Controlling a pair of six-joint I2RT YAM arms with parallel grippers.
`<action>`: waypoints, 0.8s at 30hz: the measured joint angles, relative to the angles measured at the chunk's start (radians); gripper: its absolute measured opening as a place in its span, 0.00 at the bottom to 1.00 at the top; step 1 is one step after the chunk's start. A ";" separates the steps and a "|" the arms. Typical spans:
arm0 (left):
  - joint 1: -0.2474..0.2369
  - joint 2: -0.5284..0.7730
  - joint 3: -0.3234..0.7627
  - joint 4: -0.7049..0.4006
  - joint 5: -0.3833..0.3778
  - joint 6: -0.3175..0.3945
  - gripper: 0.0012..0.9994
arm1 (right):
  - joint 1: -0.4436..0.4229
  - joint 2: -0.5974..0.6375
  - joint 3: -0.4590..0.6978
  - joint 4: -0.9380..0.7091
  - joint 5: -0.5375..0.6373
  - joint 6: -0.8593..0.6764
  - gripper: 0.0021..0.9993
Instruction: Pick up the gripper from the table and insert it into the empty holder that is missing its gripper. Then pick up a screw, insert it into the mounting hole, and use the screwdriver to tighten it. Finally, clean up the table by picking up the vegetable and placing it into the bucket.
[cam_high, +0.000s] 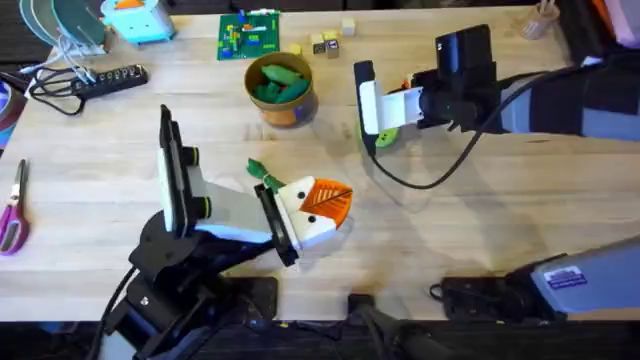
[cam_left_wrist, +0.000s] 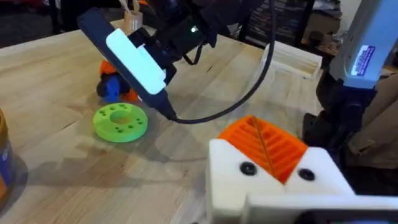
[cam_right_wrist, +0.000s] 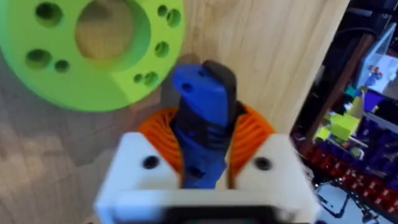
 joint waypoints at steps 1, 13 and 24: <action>0.000 0.000 0.000 0.000 0.000 0.000 0.01 | 0.001 -0.002 0.000 -0.002 0.002 0.003 0.26; 0.000 0.000 0.000 0.000 0.000 0.000 0.01 | 0.001 -0.034 0.031 -0.029 0.029 0.193 0.99; 0.000 0.000 0.000 0.000 -0.001 0.006 0.99 | 0.001 -0.319 0.026 -0.101 0.032 0.685 0.99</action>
